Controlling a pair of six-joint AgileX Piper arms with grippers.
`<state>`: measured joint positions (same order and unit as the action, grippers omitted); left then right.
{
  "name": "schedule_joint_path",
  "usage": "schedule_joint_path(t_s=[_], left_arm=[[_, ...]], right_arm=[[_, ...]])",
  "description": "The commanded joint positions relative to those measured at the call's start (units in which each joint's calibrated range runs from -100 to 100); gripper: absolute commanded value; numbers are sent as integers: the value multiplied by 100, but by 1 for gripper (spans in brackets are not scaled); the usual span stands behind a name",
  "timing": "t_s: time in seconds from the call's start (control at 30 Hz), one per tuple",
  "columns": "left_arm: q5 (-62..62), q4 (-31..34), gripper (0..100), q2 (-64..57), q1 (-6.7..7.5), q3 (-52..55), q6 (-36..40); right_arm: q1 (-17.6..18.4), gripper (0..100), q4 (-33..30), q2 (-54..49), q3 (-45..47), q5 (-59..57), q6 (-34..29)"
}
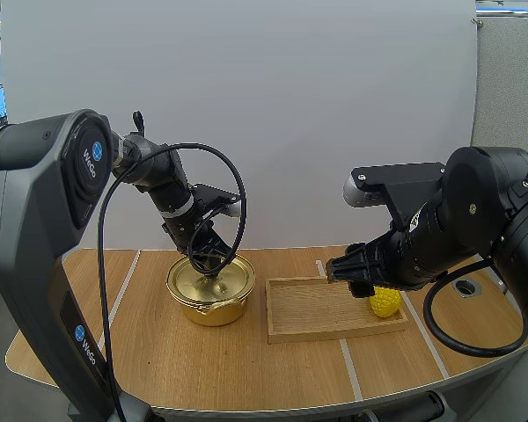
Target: Open the pot, put the pineapple inside, and close it
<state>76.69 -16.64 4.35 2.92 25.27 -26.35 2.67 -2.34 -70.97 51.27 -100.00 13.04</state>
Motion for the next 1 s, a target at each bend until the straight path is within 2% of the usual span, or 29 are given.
schedule_joint_path(t_s=[0.0, 0.17, 0.7, 0.97], left_arm=[[274, 0, 0, -220, 23, -174, -14], [743, 0, 0, -689, 23, -615, 13], [743, 21, 0, -2928, 23, -2212, 477], [743, 74, 0, -3627, 23, -3251, 549]], right_arm=[[-18, 100, -9, -19, 7, 0, 0], [-18, 100, -9, -19, 7, 0, 0], [-18, 100, -9, -19, 7, 0, 0], [-18, 100, -9, -19, 7, 0, 0]])
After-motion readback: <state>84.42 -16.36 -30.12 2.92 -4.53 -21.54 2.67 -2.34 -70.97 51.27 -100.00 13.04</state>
